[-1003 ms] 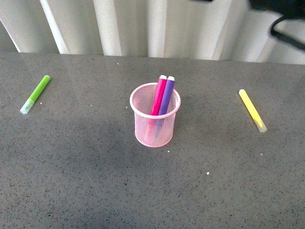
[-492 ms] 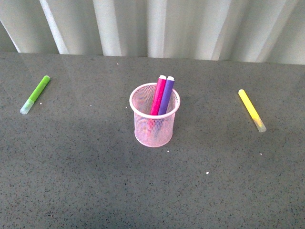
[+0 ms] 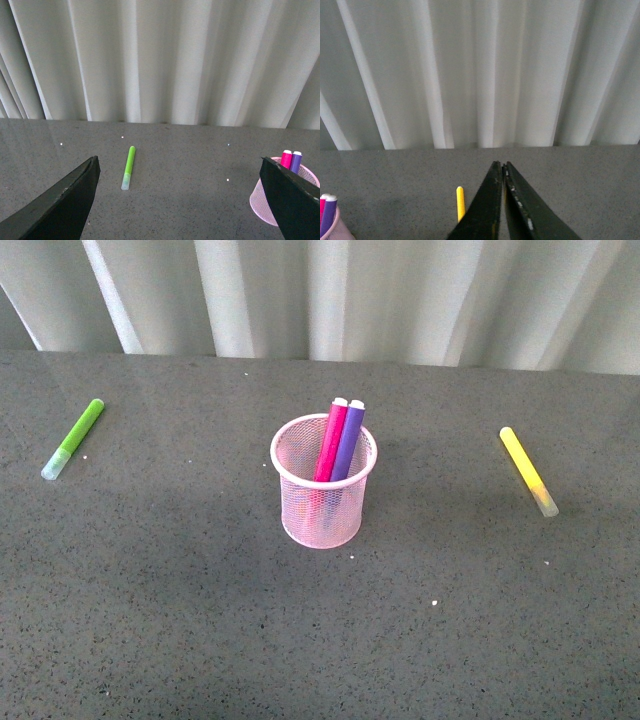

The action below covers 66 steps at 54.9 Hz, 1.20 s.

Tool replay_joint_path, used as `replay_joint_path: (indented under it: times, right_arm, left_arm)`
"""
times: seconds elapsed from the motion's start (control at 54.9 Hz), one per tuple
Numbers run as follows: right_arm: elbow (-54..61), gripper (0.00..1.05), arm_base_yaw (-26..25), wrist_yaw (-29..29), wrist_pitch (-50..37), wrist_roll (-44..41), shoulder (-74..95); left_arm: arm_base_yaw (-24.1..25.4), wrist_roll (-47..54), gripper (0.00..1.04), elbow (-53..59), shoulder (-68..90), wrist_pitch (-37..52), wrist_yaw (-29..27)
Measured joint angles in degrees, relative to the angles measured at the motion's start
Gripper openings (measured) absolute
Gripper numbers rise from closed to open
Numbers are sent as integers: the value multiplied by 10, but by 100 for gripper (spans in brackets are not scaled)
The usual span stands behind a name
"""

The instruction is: Insert purple and pink pens into pink cup

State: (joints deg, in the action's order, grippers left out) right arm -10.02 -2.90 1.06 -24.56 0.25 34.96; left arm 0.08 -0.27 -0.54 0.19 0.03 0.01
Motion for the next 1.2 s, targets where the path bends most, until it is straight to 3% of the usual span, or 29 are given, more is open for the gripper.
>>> replay_joint_path:
  times: [0.146, 1.148, 1.203]
  right_arm:
    - [26, 3, 27, -6, 8, -2, -37]
    - [88, 3, 27, -10, 144, -2, -250]
    - [88, 3, 27, -10, 210, -1, -299]
  left_arm:
    - [0, 0, 98, 0, 0, 0, 0]
    - [0, 0, 98, 0, 0, 0, 0]
    - [0, 0, 98, 0, 0, 0, 0]
